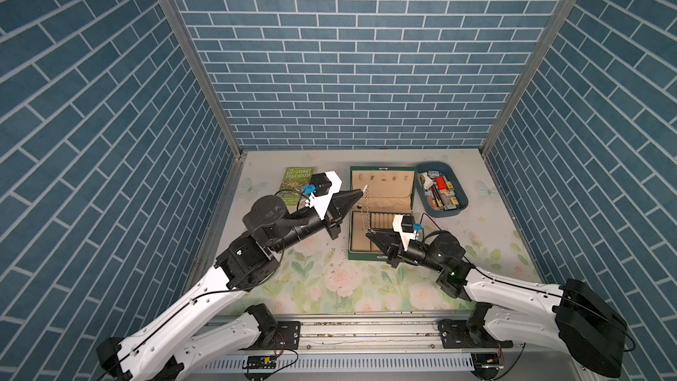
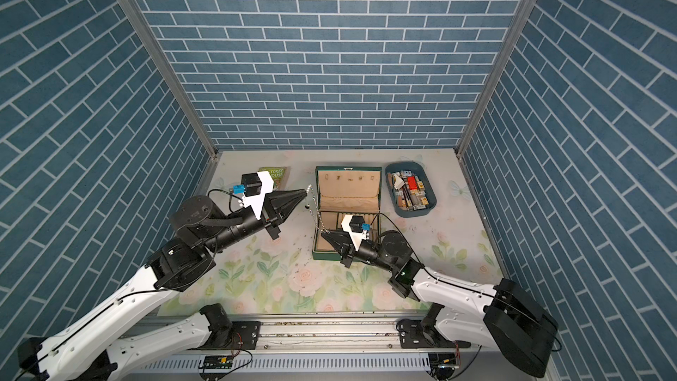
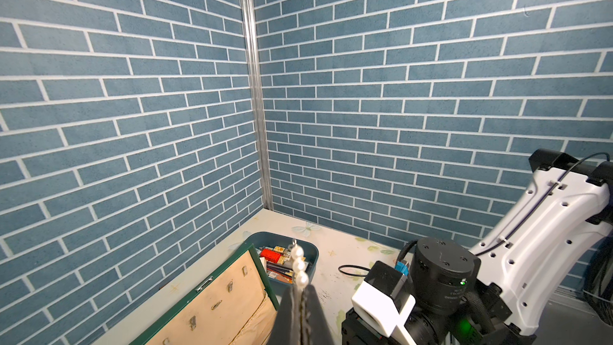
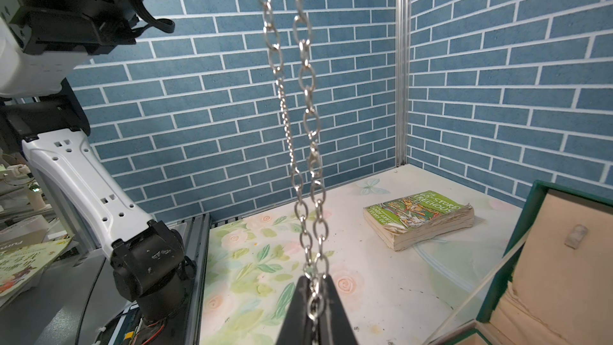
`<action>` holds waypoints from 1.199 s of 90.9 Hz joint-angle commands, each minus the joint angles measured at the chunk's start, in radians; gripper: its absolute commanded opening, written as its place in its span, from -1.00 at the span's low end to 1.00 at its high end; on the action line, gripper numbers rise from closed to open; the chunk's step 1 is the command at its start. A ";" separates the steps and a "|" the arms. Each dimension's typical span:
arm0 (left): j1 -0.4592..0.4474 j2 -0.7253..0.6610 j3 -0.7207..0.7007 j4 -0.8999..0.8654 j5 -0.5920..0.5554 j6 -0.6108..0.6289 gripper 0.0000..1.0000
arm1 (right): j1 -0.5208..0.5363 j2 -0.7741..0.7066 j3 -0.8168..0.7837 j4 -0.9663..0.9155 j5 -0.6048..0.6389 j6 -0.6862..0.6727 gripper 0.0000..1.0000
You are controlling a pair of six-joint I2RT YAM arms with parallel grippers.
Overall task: Put jewelry chain into jewelry box
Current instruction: Hang the necklace on the jewelry box clasp.
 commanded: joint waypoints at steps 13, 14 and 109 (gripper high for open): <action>-0.012 0.003 0.033 -0.009 0.006 0.011 -1.00 | 0.003 0.000 0.034 0.035 -0.017 0.029 -0.60; -0.013 0.003 0.034 -0.009 0.006 0.012 -1.00 | 0.003 -0.001 0.034 0.035 -0.017 0.029 -0.59; -0.037 0.003 0.053 -0.030 -0.008 0.040 -1.00 | 0.009 0.033 0.066 0.036 -0.065 0.029 -0.12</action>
